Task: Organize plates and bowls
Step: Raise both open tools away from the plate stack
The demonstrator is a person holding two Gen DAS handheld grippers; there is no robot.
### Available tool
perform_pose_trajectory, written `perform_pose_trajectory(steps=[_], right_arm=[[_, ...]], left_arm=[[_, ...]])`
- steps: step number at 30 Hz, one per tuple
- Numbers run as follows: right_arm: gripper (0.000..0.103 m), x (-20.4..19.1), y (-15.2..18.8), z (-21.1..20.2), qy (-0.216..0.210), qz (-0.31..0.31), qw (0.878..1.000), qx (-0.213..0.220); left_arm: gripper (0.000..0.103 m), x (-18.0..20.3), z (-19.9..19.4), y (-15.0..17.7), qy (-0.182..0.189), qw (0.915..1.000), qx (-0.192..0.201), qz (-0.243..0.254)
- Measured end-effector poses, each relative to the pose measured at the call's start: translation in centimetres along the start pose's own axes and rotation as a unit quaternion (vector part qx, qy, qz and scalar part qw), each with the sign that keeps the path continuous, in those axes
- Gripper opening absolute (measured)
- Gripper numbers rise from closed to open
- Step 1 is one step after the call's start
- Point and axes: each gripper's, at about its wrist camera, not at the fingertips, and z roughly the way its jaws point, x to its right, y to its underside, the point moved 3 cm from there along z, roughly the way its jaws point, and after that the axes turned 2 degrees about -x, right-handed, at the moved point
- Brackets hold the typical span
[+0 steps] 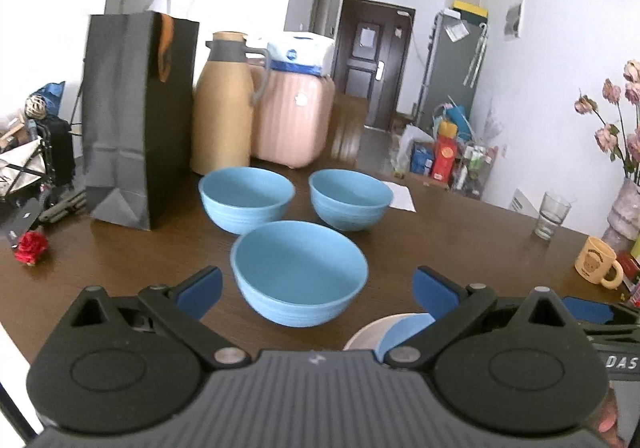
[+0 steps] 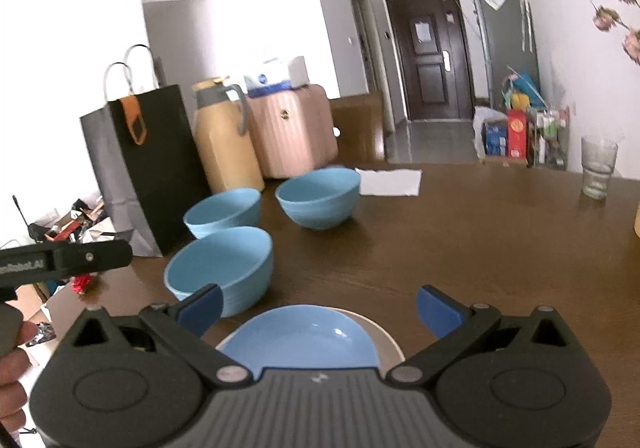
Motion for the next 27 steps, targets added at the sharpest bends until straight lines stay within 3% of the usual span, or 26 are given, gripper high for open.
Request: perform_pose_trajectory(steps=[8, 27], right_arm=[[0.103, -2.0, -0.8, 0.0, -0.001, -0.017, 1.0, 0.013], [0.103, -7.8, -4.7, 5.2, -0.004, -0.07, 0.997, -0.017]], left_arm=[[0.103, -3.9, -1.3, 0.1, -0.025, 0.9992, 0.023, -0.019], [0.103, -8.6, 0.7, -2.5, -0.046, 0.9982, 0.009, -0.037]])
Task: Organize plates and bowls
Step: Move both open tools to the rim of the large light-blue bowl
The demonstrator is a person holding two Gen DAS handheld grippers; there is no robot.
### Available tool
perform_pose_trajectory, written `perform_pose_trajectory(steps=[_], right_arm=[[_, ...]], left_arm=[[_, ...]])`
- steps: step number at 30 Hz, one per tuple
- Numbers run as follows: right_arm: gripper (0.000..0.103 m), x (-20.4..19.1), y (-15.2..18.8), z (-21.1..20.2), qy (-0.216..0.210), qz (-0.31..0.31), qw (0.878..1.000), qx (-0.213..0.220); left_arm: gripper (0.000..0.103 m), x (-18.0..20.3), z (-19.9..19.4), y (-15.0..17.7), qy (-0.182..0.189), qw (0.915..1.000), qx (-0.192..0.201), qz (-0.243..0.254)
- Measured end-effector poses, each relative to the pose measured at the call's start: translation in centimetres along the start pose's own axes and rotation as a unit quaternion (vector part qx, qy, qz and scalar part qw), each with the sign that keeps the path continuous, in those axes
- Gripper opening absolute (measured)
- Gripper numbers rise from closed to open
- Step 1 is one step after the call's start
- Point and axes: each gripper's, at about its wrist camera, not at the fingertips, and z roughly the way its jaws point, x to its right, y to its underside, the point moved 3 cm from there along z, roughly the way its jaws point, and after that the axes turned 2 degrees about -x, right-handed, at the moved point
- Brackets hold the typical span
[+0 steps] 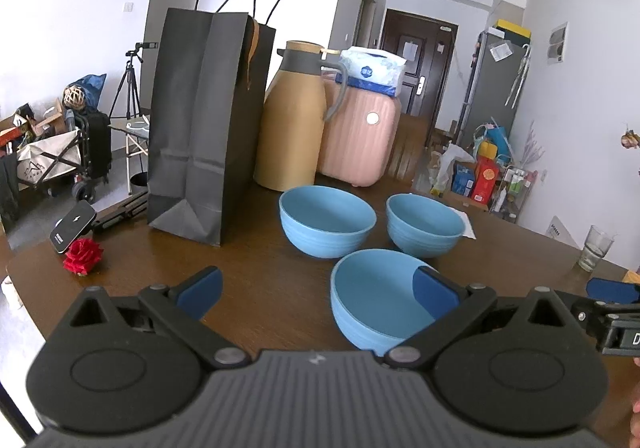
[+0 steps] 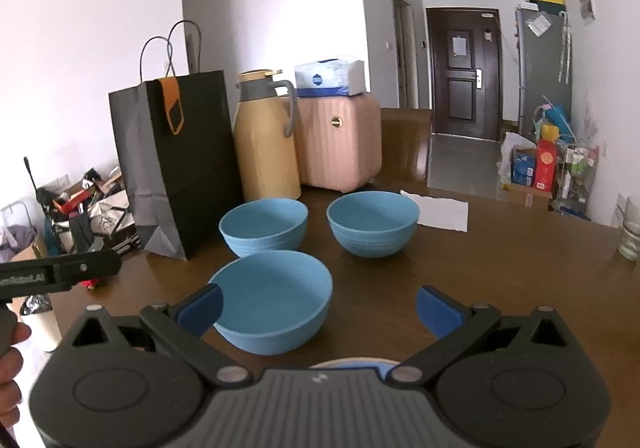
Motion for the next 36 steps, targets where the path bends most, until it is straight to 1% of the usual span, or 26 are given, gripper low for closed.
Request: perform_pose_trajectory(steps=[4, 7, 10, 15, 21, 26, 29, 32, 34, 36], right_arm=[[0.103, -0.5, -0.9, 1.5, 0.001, -0.011, 1.0, -0.017], [0.103, -0.8, -1.3, 2.9, 0.002, -0.018, 0.999, -0.038], [0.103, -1.1, -1.6, 4.6, 0.003, -0.031, 0.997, -0.074], [0.103, -1.3, -1.8, 7.8, 0.01, -0.031, 0.992, -0.121], [0.103, -0.4, -2.0, 11.8, 0.011, 0.002, 0.986, -0.166], [0.103, 0.5, -2.0, 14.5, 0.022, 0.011, 0.981, -0.193], [0.098, 0.9, -1.9, 16.0, 0.028, 0.009, 0.977, -0.212], [0.094, 1.2, -1.8, 17.1, 0.028, 0.013, 0.973, -0.227], [0.088, 1.3, -1.7, 17.7, 0.026, 0.016, 0.972, -0.234], [0.083, 1.3, -1.5, 18.1, 0.022, 0.016, 0.97, -0.242]], left_arm=[[0.103, -0.6, 1.2, -0.6, -0.002, 0.9999, -0.011, -0.005], [0.103, -0.9, 2.4, -1.0, -0.01, 0.9993, -0.034, -0.009], [0.103, -1.2, 3.6, -1.2, -0.017, 0.998, -0.059, -0.013], [0.103, -1.7, 5.8, -1.7, -0.011, 0.995, -0.095, -0.03], [0.103, -2.0, 9.6, -1.4, -0.014, 0.9871, -0.154, -0.041], [0.103, -1.5, 13.2, -1.0, -0.013, 0.9766, -0.208, -0.054], [0.103, -0.8, 15.3, -0.8, -0.015, 0.9705, -0.234, -0.055], [0.103, -0.3, 16.7, -0.7, -0.015, 0.9657, -0.253, -0.058], [0.102, -0.2, 17.3, -0.7, -0.018, 0.9631, -0.261, -0.065], [0.099, -0.2, 18.0, -0.6, -0.019, 0.9596, -0.271, -0.074]])
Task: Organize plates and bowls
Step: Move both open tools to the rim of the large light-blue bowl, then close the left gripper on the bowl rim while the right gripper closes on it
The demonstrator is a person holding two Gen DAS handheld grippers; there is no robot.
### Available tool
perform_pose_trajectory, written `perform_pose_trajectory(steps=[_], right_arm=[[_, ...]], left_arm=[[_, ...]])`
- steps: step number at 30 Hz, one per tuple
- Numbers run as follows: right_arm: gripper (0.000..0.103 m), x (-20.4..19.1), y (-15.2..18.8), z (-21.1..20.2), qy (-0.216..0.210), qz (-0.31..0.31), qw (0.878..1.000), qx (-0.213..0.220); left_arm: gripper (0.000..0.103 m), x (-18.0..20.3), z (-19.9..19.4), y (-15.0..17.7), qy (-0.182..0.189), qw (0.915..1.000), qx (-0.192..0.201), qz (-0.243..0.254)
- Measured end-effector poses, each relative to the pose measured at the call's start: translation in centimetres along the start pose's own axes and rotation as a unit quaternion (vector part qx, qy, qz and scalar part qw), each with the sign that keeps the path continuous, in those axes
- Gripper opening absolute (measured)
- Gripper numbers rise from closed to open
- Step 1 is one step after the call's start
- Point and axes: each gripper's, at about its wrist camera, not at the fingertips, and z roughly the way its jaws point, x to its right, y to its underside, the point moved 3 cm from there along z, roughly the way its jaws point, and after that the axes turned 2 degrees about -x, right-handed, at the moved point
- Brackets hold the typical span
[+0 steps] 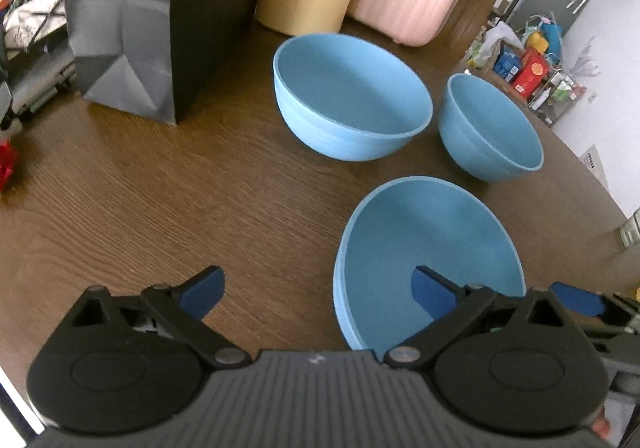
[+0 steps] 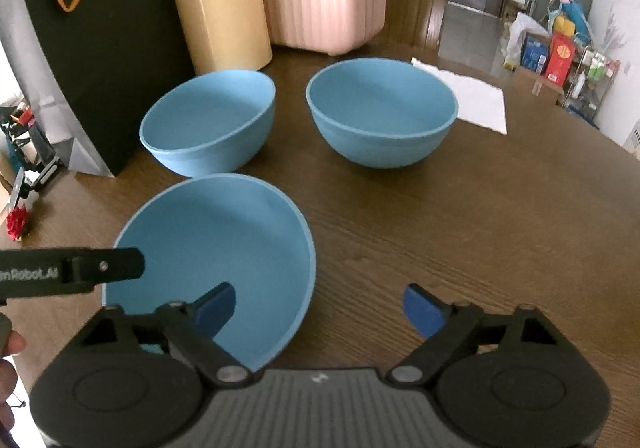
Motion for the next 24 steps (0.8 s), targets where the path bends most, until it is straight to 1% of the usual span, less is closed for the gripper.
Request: perform_pose_trajectory(steps=[2, 3, 5, 6, 8, 9, 10, 11, 15, 16, 17, 19, 22, 24], right_arm=[[0.077, 0.0, -0.1, 0.5, -0.001, -0.002, 1.0, -0.009], [0.075, 0.0, -0.2, 0.8, 0.0, -0.003, 1.0, -0.012], [0.073, -0.2, -0.2, 1.2, 0.003, -0.008, 1.0, -0.019], [0.07, -0.3, -0.2, 1.4, 0.003, -0.01, 1.0, -0.022], [0.065, -0.6, -0.4, 1.8, 0.002, -0.013, 1.0, -0.028], [0.062, -0.6, -0.4, 1.9, 0.001, -0.012, 0.999, -0.031], [0.057, -0.7, -0.4, 2.1, 0.001, -0.012, 0.999, -0.034], [0.054, -0.7, -0.4, 2.2, -0.001, -0.011, 0.999, -0.038], [0.037, -0.7, -0.4, 2.9, -0.008, -0.004, 0.999, -0.05], [0.032, -0.7, -0.4, 3.1, -0.009, -0.002, 0.999, -0.053], [0.03, -0.7, -0.4, 3.2, -0.01, 0.0, 0.998, -0.056], [0.021, -0.6, -0.5, 3.4, -0.015, 0.003, 0.998, -0.059], [0.015, -0.6, -0.5, 3.6, -0.027, 0.005, 0.998, -0.062], [0.013, -0.7, -0.5, 3.7, -0.029, 0.004, 0.998, -0.064]], left_arm=[[0.089, 0.0, 0.8, -0.2, -0.003, 0.9998, -0.016, -0.008], [0.086, 0.0, 1.2, -0.3, -0.004, 0.9996, -0.024, -0.012], [0.075, 0.1, 1.8, -0.4, -0.004, 0.9992, -0.037, -0.014], [0.072, 0.2, 2.1, -0.4, -0.005, 0.999, -0.041, -0.014], [0.058, 0.2, 2.7, -0.4, -0.009, 0.9985, -0.05, -0.018], [0.055, 0.2, 3.1, -0.4, -0.009, 0.9981, -0.058, -0.021], [0.048, 0.3, 3.2, -0.4, -0.008, 0.9977, -0.063, -0.023], [0.042, 0.3, 3.4, -0.4, -0.007, 0.9974, -0.067, -0.025], [0.037, 0.5, 3.8, -0.4, -0.011, 0.9968, -0.074, -0.028], [0.033, 0.6, 3.8, -0.4, -0.012, 0.9968, -0.074, -0.029], [0.028, 0.7, 3.9, -0.5, -0.012, 0.9967, -0.075, -0.029], [0.021, 0.8, 3.9, -0.7, -0.01, 0.9966, -0.076, -0.029], [0.013, 0.9, 4.0, -0.7, -0.004, 0.9967, -0.075, -0.031], [0.01, 0.9, 4.0, -0.8, 0.0, 0.9968, -0.074, -0.03]])
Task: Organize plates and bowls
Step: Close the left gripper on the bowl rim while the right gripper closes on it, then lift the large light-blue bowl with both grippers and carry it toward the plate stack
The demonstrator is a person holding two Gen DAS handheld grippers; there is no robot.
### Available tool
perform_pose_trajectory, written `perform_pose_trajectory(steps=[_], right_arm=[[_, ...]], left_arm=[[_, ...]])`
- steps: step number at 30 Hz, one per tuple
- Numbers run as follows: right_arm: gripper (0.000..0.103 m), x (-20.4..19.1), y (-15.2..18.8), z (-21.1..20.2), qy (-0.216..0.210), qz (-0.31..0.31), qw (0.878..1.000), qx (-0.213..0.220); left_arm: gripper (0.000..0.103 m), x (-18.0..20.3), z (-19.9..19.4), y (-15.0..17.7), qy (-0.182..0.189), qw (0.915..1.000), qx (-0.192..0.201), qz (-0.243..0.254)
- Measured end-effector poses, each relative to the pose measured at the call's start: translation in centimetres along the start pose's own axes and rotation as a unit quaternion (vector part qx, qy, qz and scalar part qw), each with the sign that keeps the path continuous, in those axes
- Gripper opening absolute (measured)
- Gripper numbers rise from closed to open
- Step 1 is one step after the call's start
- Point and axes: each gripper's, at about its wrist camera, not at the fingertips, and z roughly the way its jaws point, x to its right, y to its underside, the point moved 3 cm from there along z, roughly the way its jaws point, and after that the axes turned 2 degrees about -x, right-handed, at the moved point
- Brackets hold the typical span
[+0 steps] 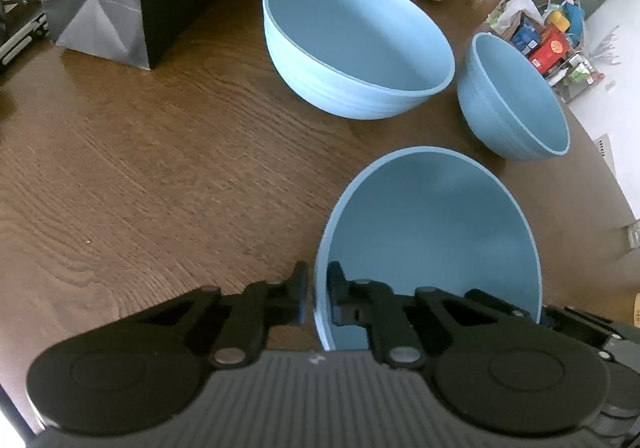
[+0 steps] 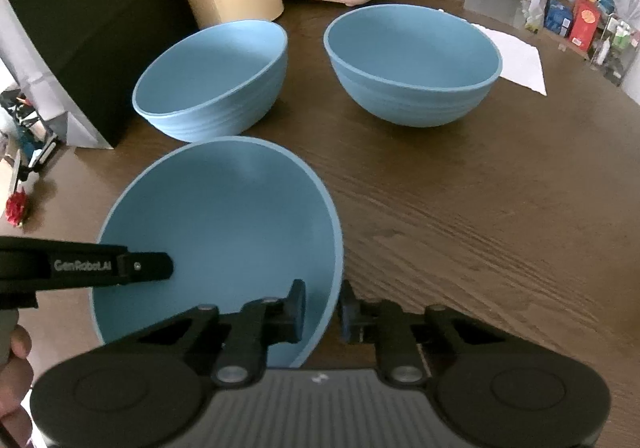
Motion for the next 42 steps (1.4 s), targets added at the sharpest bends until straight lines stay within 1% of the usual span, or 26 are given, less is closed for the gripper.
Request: perform_pose_trajectory(steps=[4, 16, 23, 28, 36, 42], right_arm=[[0.01, -0.1, 0.0, 0.1, 0.002, -0.003, 1.0, 0.0], [0.01, 0.0, 0.0, 0.1, -0.004, -0.001, 1.0, 0.002], [0.01, -0.7, 0.0, -0.5, -0.003, -0.003, 1.0, 0.01], [0.01, -2.5, -0.3, -1.3, -0.005, -0.012, 1.0, 0.018], [0.01, -7.0, -1.0, -1.5, -0.015, -0.04, 0.999, 0.024], [0.011, -10.2, -1.2, -0.9, -0.021, -0.059, 0.998, 0.024]], left_arm=[[0.008, 0.2, 0.0, 0.0, -0.003, 1.0, 0.005, 0.002], [0.008, 0.0, -0.2, 0.0, -0.001, 1.0, 0.01, -0.002], [0.007, -0.4, -1.0, 0.1, 0.001, 0.9998, 0.019, -0.002], [0.007, -1.5, -2.3, 0.2, 0.001, 0.9995, 0.03, -0.01], [0.008, -5.4, -4.7, -0.3, -0.005, 0.9981, 0.05, -0.035], [0.008, -8.7, -5.6, -0.6, -0.011, 0.9969, 0.057, -0.054]])
